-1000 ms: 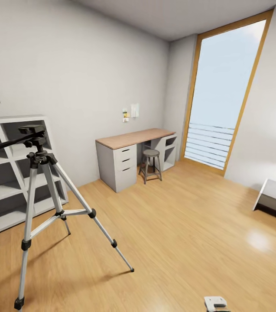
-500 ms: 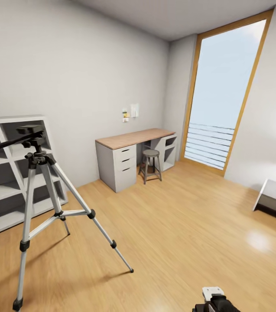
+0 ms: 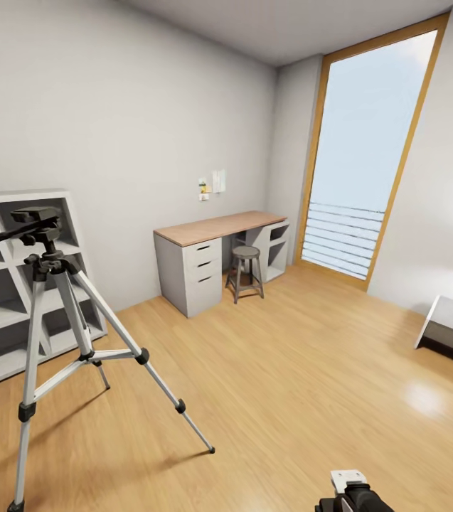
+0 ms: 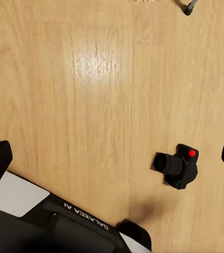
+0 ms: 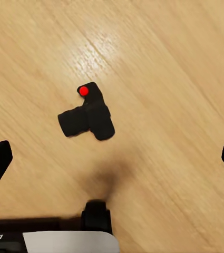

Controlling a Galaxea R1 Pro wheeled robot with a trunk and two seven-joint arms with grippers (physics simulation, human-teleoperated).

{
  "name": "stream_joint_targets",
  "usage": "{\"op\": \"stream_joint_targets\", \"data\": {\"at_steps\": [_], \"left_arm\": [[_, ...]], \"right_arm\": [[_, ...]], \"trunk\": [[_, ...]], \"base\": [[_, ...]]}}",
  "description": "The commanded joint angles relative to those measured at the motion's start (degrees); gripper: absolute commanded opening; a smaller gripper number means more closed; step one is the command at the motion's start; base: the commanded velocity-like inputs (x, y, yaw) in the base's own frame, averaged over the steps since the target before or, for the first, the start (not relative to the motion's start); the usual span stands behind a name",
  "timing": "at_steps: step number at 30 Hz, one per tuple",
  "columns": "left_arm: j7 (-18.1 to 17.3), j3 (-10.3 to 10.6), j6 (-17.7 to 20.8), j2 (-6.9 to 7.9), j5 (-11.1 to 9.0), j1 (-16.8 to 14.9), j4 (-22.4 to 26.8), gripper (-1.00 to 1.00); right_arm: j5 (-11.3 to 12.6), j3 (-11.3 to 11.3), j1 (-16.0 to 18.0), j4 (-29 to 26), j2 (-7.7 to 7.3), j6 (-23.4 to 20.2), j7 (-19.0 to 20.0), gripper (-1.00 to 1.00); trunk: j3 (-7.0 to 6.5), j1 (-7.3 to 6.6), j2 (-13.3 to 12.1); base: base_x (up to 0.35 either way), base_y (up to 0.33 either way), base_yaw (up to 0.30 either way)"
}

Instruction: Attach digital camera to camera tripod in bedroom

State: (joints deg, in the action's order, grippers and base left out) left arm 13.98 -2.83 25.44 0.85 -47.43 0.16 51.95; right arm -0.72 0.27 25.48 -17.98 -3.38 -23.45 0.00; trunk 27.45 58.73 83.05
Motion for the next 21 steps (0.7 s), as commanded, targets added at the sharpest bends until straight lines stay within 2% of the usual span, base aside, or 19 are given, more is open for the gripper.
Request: {"op": "stream_joint_targets", "data": {"at_steps": [1,6,12,15,16,18,21], "left_arm": [[0.5,0.0,0.2,0.0,-0.6,0.0,0.2,1.0],[0.5,0.3,1.5,0.05,-3.2,0.0,1.7,1.0],[1.4,0.6,2.9,0.0,-4.5,0.0,5.1,1.0],[4.3,0.7,4.4,-0.12,-5.0,0.0,8.5,1.0],[8.6,0.7,6.2,-0.59,-5.3,-0.1,12.0,1.0],[9.8,0.7,6.6,-0.87,-5.3,-0.2,12.8,1.0],[12.9,0.7,7.7,-2.13,-5.3,-1.3,14.6,1.0]], "right_arm": [[-0.1,0.0,0.0,-0.1,-0.01,-0.3,0.0,1.0],[0.0,0.0,0.0,-0.2,-0.04,-0.4,0.0,1.0],[0.0,-0.1,0.0,-0.2,-0.05,-0.2,0.1,1.0],[0.0,0.0,0.0,-0.2,-0.02,-0.1,0.1,1.0],[0.0,0.0,0.0,-0.2,-0.04,-0.1,0.1,1.0],[0.0,-0.1,0.0,-0.3,-0.06,-0.1,0.1,1.0],[0.1,0.0,0.0,-1.3,-0.05,-0.2,0.1,1.0]], "trunk": [[0.05,0.0,0.0],[0.95,1.1,2.0],[2.03,2.42,4.4],[2.56,3.08,5.6],[2.74,3.3,6.0],[3.1,3.74,6.8],[3.64,4.39,8.1]], "base": [[0.003,-0.002,0.0],[0.001,-0.001,0.0],[0.0,0.0,0.0],[0.0,0.0,0.0],[0.0,0.0,0.0],[0.0,0.0,0.0],[0.0,0.0,0.0]]}}
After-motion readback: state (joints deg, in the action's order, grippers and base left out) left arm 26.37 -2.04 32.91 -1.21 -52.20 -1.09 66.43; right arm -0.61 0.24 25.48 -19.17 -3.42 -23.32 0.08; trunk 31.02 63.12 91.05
